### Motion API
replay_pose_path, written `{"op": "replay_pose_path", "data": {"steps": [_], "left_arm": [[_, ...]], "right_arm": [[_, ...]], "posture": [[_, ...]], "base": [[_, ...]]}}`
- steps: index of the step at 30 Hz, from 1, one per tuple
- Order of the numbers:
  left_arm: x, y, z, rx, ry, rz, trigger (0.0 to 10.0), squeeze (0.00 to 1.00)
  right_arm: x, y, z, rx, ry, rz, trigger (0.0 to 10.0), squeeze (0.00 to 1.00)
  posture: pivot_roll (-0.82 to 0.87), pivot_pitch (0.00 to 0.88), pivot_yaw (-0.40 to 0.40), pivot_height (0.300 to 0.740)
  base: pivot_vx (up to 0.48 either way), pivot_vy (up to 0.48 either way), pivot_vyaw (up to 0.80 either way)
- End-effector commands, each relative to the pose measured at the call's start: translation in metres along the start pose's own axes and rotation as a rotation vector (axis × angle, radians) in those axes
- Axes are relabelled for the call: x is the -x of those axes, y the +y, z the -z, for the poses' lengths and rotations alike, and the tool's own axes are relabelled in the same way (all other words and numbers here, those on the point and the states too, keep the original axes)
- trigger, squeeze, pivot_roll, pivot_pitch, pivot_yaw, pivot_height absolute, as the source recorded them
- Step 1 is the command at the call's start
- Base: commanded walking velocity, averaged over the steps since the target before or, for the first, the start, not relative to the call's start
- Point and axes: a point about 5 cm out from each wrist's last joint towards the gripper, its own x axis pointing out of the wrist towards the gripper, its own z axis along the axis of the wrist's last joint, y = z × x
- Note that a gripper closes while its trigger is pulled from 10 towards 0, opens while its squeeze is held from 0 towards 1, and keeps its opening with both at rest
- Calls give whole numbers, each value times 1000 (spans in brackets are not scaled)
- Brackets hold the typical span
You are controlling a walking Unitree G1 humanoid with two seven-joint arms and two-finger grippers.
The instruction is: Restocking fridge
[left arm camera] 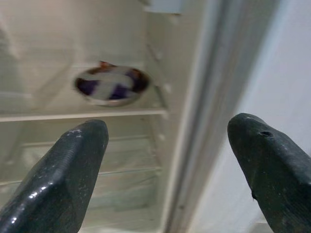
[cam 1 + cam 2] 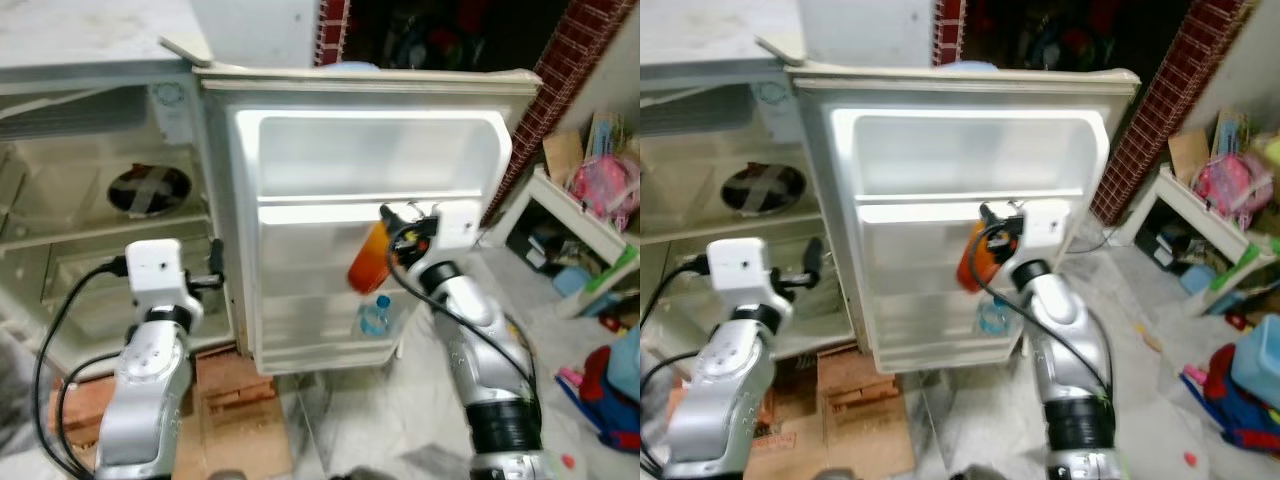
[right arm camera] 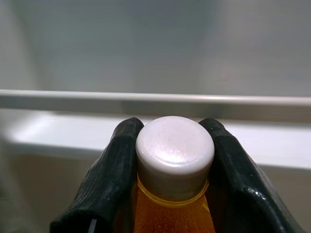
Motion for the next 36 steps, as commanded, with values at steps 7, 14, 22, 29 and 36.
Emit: {"op": "replay_pose_path", "data": {"steps": [7, 14, 22, 29, 36], "left_arm": [[0, -13, -3, 12, -9, 24, 10000, 0], [1, -11, -4, 5, -20, 5, 10000, 0], [0, -12, -6, 7, -35, 6, 10000, 0], [1, -11, -6, 2, -30, 4, 10000, 0], [0, -9, -5, 7, -19, -10, 10000, 0]], "right_arm": [[3, -10, -9, 21, -38, 23, 10000, 0], [3, -9, -8, 13, -42, 22, 10000, 0], [3, -8, -9, 12, -43, 14, 10000, 0], [4, -8, -5, 20, -28, 6, 10000, 0], [3, -3, -3, 26, -17, -18, 10000, 0]], "posture": [[78, 0, -45, 686], [80, 0, -44, 646], [80, 0, -47, 637], [83, 0, -51, 637], [83, 0, -57, 627]], "base": [[0, 0, 0], [0, 0, 0], [0, 0, 0], [0, 0, 0], [0, 0, 0]]}}
